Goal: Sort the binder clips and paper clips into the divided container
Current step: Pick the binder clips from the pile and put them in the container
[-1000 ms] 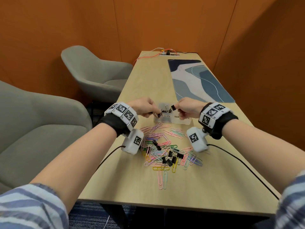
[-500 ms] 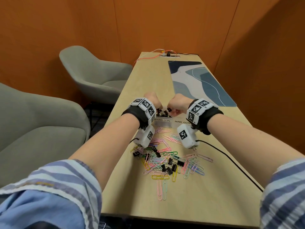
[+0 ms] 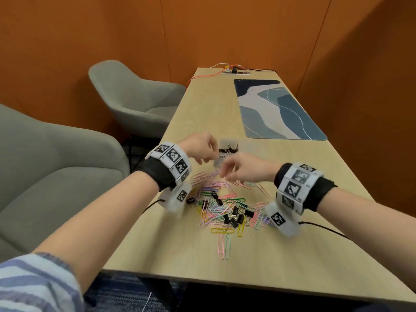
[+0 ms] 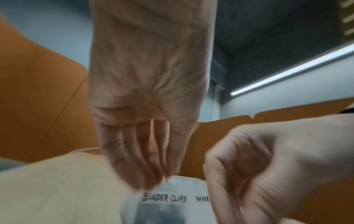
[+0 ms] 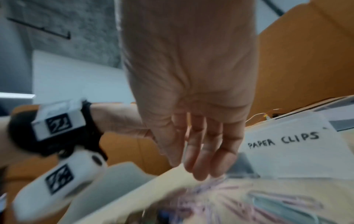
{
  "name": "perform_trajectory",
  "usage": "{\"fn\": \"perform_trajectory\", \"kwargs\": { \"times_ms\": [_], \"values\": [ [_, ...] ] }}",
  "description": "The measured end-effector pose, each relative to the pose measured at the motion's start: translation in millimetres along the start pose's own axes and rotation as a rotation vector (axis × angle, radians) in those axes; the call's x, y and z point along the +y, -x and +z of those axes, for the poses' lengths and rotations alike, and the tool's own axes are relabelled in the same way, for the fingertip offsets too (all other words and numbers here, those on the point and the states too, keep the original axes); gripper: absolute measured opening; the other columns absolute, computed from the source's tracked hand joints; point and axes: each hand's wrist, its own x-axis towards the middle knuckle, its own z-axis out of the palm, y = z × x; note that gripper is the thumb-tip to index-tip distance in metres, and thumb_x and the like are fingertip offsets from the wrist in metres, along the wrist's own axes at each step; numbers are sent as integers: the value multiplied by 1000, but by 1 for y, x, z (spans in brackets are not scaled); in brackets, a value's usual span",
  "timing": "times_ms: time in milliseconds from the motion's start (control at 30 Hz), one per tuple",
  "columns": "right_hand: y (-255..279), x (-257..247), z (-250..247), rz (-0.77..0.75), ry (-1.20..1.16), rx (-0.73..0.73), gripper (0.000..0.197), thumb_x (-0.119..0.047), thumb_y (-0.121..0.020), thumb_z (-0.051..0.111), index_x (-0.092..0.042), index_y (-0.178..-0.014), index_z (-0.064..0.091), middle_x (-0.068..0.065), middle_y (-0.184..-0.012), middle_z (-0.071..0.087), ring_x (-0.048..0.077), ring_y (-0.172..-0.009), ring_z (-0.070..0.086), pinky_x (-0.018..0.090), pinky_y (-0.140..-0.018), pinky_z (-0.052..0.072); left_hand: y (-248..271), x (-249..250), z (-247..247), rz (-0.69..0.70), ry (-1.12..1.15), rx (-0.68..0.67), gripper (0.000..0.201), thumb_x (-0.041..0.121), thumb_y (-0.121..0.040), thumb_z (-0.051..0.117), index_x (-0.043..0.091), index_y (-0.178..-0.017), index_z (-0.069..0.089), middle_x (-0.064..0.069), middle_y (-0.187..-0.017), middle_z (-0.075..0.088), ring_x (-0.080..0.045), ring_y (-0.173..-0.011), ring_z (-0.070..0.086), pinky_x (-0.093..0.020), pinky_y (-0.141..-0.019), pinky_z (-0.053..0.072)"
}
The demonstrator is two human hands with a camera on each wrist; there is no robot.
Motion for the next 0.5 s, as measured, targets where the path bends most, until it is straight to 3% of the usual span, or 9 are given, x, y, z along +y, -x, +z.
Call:
{"fn": "perform_trajectory", "kwargs": {
  "times_ms": [100, 167, 233, 333, 500],
  "values": [
    [7, -10, 26, -123, 192, -37, 20, -22, -84, 63, -18, -104, 65, -2, -99, 64, 10, -82, 56, 23, -72, 44, 27, -12, 2, -112, -264, -266, 9, 21, -82, 71, 16, -86, 64, -7, -93, 70, -18, -80, 67, -34, -76, 59],
    [4, -14, 40, -177, 299, -1, 23, -24, -83, 65, -15, -104, 66, 2, -100, 63, 14, -83, 53, 26, -72, 42, 40, -17, 6, -183, -330, -384, 29, 28, -75, 78, 15, -96, 63, -5, -94, 69, -22, -92, 69, -38, -86, 58],
    [0, -14, 50, -208, 355, 45, 15, -18, -82, 64, -11, -95, 67, 5, -93, 63, 16, -81, 50, 26, -70, 39, 49, -19, 15, -220, -329, -453, 40, 27, -73, 81, 13, -104, 61, -4, -91, 66, -23, -90, 66, -38, -87, 55],
    [-4, -8, 51, -155, 281, 136, 14, -5, -81, 55, -10, -86, 68, 4, -87, 67, 12, -78, 51, 23, -69, 37, 51, -20, 28, -177, -350, -410, 36, 18, -73, 80, 14, -102, 58, -12, -108, 67, -22, -78, 63, -37, -82, 57],
    [2, 6, 34, 25, -80, 237, 26, 1, -85, 45, -14, -85, 66, 1, -87, 64, 11, -70, 56, 23, -66, 48, 50, -16, 27, -92, -350, -313, 19, 5, -80, 67, 13, -97, 63, -12, -101, 69, -14, -59, 61, -24, -55, 51]
  ]
}}
